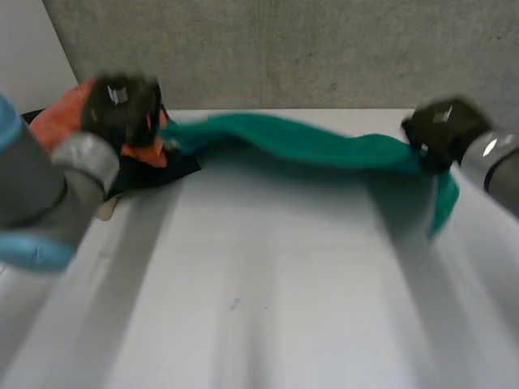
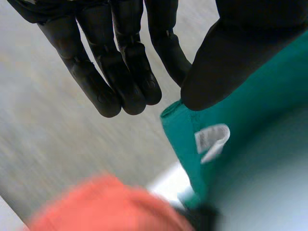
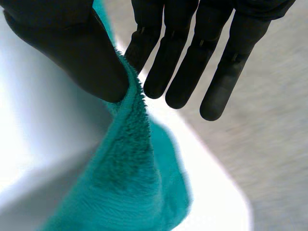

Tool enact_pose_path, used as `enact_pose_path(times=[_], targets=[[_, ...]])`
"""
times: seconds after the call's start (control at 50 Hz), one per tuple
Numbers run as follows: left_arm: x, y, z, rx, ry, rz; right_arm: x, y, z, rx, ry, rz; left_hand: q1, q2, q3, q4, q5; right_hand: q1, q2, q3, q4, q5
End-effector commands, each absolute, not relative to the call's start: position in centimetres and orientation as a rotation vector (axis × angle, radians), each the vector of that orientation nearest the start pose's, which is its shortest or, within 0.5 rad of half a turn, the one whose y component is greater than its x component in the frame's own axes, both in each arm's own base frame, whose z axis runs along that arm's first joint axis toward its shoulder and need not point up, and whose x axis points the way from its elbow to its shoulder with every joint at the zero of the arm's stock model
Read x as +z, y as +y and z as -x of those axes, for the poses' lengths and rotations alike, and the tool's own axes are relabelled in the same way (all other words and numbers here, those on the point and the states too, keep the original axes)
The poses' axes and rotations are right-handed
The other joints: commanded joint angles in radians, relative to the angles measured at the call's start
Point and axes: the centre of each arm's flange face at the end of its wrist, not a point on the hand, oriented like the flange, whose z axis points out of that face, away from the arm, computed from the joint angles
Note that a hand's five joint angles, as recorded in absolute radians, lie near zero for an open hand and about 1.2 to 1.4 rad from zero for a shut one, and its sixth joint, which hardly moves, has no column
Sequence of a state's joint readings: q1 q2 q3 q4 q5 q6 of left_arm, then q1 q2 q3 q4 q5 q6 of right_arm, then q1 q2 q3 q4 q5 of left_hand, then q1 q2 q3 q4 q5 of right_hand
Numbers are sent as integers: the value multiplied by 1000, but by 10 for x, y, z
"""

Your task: Fold the laundry.

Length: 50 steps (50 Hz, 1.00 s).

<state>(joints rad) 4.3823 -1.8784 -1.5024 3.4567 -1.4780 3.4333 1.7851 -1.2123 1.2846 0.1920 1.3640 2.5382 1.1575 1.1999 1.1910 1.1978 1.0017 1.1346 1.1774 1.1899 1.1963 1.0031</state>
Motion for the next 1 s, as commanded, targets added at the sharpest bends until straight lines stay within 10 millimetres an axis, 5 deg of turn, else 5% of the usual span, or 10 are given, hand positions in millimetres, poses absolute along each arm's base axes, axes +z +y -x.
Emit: enact_pose_path(times=[0.02,0.12,0.26,0.34,0.5,0.62,0.72,1.0], targets=[[172,-294,238,-2071,2250,-925,176,-318,-224,-1707,2330,1355,239,196,205,198,220,262,219,206,200,219],[166,-294,231,-2010,2263,-925,163,-318,-221,-1676,2399,1366,239,196,205,198,220,218,175,162,156,175],[175,-294,223,-2011,2255,-891,177,-312,-215,-1690,2480,1105,239,196,205,198,220,-588,-631,-644,-650,-631],[178,-292,219,-2013,2257,-880,194,-301,-205,-1701,2496,922,239,196,205,198,220,-734,-776,-789,-795,-777],[179,-292,215,-2018,2255,-867,213,-290,-174,-1665,2601,805,239,196,205,198,220,-740,-783,-795,-802,-783],[186,-294,212,-2036,2243,-844,191,-284,-145,-1469,2763,957,239,196,205,198,220,-643,-686,-698,-705,-686],[189,-295,212,-2052,2230,-847,168,-296,-131,-1575,2685,1093,239,196,205,198,220,-634,-677,-690,-696,-677],[190,-294,213,-2055,2230,-847,139,-312,-137,-1687,2570,948,239,196,205,198,220,-426,-469,-481,-488,-469]])
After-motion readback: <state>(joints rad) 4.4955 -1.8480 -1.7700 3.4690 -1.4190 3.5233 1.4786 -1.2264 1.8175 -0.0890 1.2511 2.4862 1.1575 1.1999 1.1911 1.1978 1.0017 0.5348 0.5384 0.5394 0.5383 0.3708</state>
